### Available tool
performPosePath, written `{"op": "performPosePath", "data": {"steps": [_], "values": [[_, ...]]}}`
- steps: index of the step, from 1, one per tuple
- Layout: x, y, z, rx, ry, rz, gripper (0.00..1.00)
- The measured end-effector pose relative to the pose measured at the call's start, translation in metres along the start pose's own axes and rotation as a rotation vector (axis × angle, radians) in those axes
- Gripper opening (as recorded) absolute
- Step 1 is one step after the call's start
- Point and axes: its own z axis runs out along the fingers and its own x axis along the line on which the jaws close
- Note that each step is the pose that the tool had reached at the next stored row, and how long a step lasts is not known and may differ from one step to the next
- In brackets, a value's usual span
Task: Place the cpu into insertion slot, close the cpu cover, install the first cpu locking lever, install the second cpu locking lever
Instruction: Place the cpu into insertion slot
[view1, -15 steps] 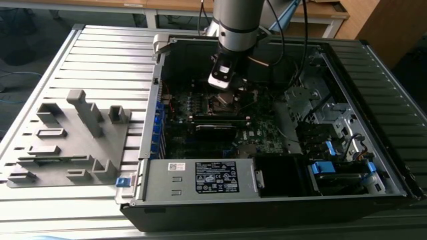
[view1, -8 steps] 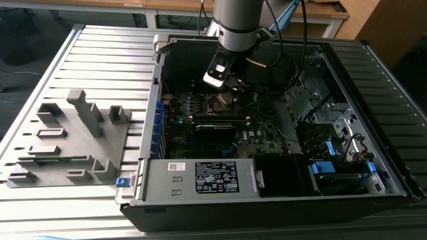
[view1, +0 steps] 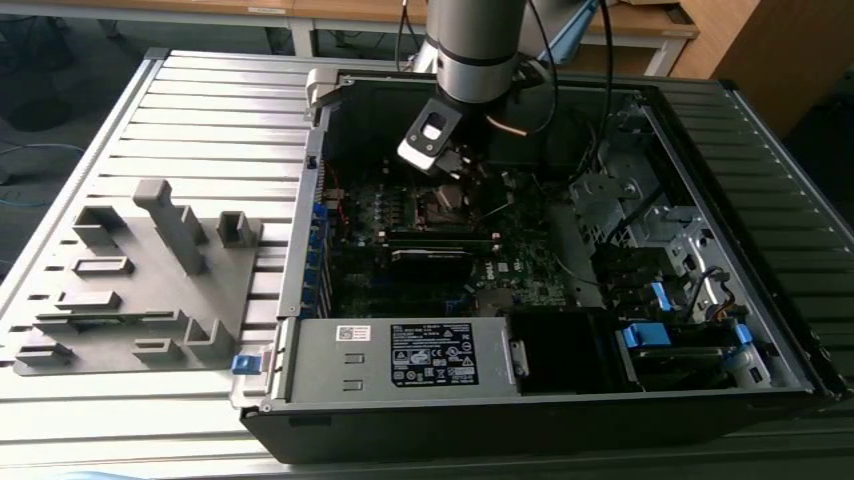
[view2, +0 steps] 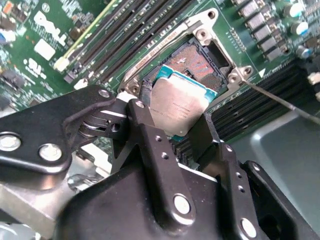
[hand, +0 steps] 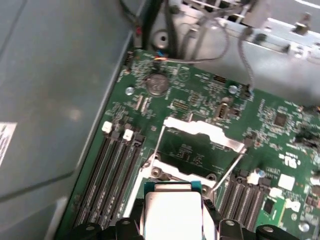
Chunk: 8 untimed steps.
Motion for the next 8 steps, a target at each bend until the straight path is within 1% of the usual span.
{"op": "performPosePath", "data": {"steps": [8], "values": [[0.0, 0.0, 0.0001, -0.0027, -0.0121, 0.146, 0.54]]}}
